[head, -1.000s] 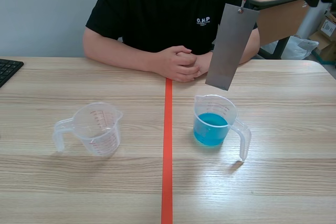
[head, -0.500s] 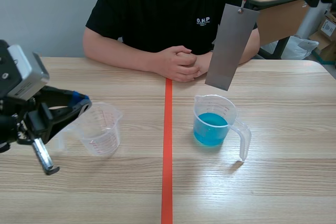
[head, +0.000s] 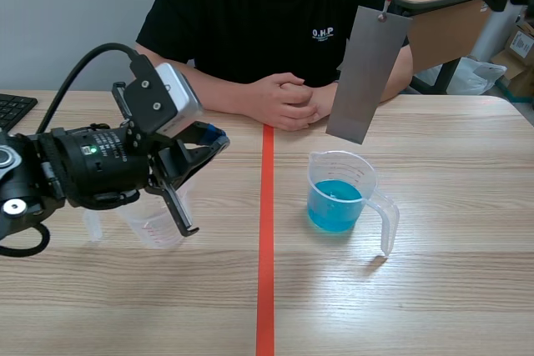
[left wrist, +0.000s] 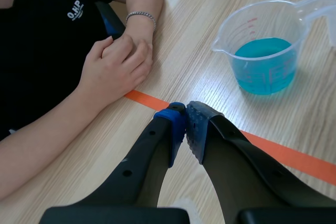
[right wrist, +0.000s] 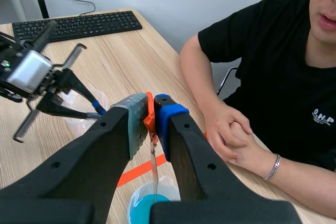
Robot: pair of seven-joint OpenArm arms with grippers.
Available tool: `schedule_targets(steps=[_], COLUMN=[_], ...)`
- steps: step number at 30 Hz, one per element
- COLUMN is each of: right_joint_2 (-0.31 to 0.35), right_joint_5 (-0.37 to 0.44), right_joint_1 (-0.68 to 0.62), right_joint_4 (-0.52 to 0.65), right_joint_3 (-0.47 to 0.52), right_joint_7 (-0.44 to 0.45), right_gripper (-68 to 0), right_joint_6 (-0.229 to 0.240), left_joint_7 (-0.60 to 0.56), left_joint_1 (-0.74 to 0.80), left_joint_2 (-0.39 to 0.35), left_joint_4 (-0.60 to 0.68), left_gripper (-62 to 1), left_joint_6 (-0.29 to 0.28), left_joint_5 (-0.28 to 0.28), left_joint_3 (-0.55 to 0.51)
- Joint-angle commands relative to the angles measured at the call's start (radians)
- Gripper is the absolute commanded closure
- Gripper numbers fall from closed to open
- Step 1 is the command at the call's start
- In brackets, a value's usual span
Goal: Do the redox reaction experiment.
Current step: 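Raise the plate and point at it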
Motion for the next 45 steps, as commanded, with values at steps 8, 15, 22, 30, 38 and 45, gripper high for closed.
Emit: schedule_targets(steps=[8,15,22,30,38,45], right_joint_2=[0.013,0.013,0.013,0.013,0.013,0.013], right_joint_5=[0.013,0.013,0.013,0.013,0.014,0.013], right_joint_1=[0.015,0.015,0.015,0.015,0.015,0.015], right_joint_4=[0.014,0.014,0.014,0.014,0.014,0.014], right_joint_3=[0.011,0.011,0.011,0.011,0.011,0.011], right_joint_7=[0.018,0.018,0.018,0.018,0.017,0.014], right_gripper=[-1.5,-1.5,-1.5,-1.5,-1.5,-1.5], right_joint_6=[0.006,0.006,0.006,0.006,0.006,0.006], left_joint_7=[-0.043,-0.058,-0.059,-0.053,-0.045,-0.037], left_joint_1=[-0.124,-0.198,-0.232,-0.240,-0.251,-0.254], left_joint_2=[0.114,0.177,0.221,0.252,0.288,0.298], left_joint_4=[-0.130,-0.205,-0.224,-0.225,-0.230,-0.230], left_gripper=[-4.4,-4.4,-4.4,-4.4,-4.4,-4.4], left_joint_6=[-0.055,-0.131,-0.196,-0.224,-0.238,-0.206], left_joint_5=[0.055,0.089,0.091,0.091,0.091,0.091], left_joint_3=[0.045,0.079,0.084,0.084,0.084,0.084])
